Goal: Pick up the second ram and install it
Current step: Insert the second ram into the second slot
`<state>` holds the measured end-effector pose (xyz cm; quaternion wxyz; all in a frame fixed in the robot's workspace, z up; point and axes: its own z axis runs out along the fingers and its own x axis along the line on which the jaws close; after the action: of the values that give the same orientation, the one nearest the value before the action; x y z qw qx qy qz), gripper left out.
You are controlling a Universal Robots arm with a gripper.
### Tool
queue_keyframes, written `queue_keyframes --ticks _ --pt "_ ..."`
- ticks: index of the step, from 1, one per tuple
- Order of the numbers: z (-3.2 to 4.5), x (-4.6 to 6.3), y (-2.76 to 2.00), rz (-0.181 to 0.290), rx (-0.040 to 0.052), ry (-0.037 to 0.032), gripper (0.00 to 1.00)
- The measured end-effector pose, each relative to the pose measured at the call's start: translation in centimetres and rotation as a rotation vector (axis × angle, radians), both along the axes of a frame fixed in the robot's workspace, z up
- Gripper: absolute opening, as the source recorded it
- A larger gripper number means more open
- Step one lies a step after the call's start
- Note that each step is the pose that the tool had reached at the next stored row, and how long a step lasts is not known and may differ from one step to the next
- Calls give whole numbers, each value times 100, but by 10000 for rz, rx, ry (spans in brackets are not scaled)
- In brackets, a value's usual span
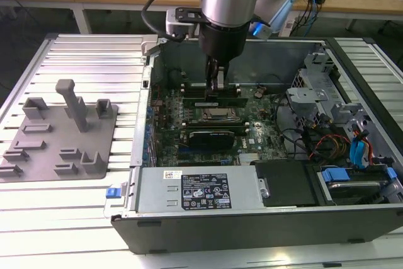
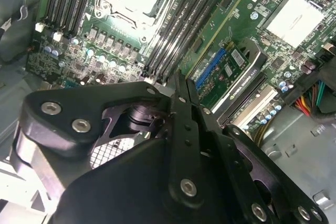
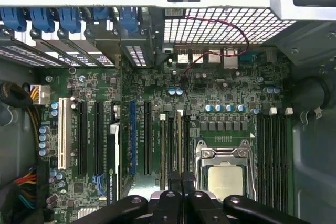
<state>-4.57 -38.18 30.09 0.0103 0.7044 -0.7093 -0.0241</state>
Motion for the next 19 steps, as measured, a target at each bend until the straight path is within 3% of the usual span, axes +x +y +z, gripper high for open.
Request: queue_keyframes --ticks 11,19 --pt "-193 0 0 0 1 -1 9" --pt "-282 0 0 0 0 -1 9"
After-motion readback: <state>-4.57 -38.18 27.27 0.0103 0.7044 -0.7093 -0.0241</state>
